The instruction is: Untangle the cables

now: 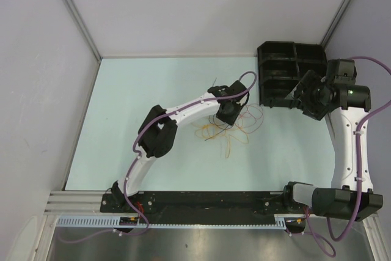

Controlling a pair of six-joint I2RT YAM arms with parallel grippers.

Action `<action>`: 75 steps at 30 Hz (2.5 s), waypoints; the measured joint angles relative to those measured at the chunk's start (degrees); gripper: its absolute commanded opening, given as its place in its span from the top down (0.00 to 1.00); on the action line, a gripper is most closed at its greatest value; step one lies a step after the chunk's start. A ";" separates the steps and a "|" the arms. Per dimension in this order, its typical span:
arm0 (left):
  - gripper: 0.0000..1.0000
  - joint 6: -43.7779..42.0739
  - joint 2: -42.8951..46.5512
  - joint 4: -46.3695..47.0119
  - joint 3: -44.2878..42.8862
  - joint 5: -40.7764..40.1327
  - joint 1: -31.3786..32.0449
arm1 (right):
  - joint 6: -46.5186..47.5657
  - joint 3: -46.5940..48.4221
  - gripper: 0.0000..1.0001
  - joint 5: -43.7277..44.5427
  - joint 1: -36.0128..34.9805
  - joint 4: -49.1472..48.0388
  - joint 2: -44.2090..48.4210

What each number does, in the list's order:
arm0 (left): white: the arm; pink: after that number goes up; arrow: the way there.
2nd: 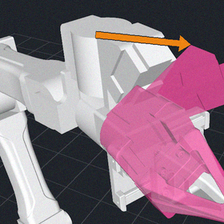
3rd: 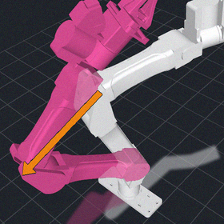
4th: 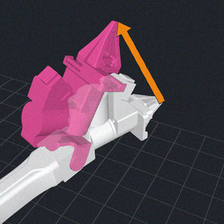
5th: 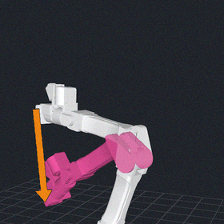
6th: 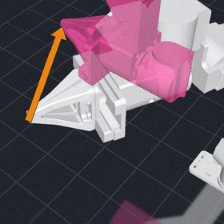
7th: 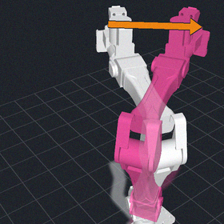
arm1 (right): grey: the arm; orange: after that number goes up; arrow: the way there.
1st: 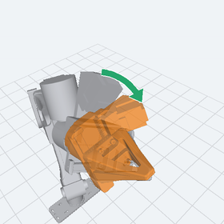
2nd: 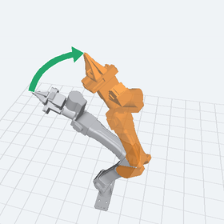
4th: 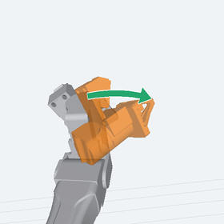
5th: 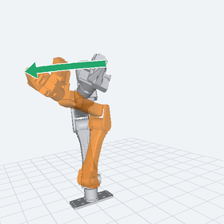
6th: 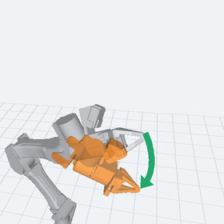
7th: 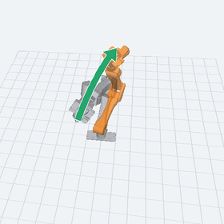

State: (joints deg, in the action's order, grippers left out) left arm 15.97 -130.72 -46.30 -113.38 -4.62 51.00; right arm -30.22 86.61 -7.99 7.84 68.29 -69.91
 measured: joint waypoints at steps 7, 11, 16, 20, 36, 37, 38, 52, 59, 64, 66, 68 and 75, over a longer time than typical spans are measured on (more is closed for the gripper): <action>0.90 0.09 0.00 0.81 0.24 -0.07 -0.02 | -0.15 0.00 0.17 -0.02 -0.66 0.04 0.00; 1.00 0.13 0.00 1.11 0.24 -0.09 0.00 | -0.13 0.00 0.17 -0.02 -0.66 0.07 0.00; 1.00 0.00 -0.09 -0.20 -1.03 0.26 -0.02 | -0.02 0.31 0.17 -0.20 -0.66 0.09 -0.24; 1.00 0.11 -0.13 -4.87 -7.48 0.74 -0.09 | 0.44 1.44 0.17 -3.61 -0.74 -1.20 -0.94; 1.00 8.63 40.87 14.12 8.28 22.45 -8.39 | -7.74 8.24 0.20 -24.85 -4.85 -23.02 -3.72; 1.00 8.66 41.83 15.08 9.88 23.63 -8.31 | -8.92 7.02 0.20 -25.27 -5.68 -24.26 -3.72; 1.00 8.70 42.51 16.02 11.56 24.98 -8.26 | -9.46 6.12 0.21 -25.53 -5.86 -24.87 -3.78; 1.00 11.21 41.79 18.36 19.54 32.76 -8.04 | -17.22 -0.68 0.26 -23.47 -21.35 -32.65 -6.54; 1.00 11.61 41.62 19.02 19.54 34.82 -8.04 | -18.03 -1.75 0.31 -21.53 -22.77 -32.61 -6.88; 1.00 11.56 40.63 19.08 19.19 35.50 -8.04 | -18.25 -1.75 0.32 -20.90 -22.77 -33.03 -8.11; 1.00 11.50 40.13 18.97 18.84 35.50 -8.04 | -18.25 -1.77 0.32 -20.70 -22.75 -33.00 -8.50; 1.00 11.45 39.93 18.84 18.71 35.47 -8.04 | -18.23 -1.77 0.31 -20.46 -22.71 -32.92 -8.87; 1.00 10.75 39.91 17.75 16.96 35.34 -8.04 | -17.44 -1.73 0.28 -20.00 -19.12 -31.28 -9.29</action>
State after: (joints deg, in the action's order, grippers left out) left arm 26.72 -90.80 -28.56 -96.42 30.72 42.96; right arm -47.66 84.88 -27.99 -11.29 37.01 -79.20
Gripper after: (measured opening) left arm 0.011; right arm 0.713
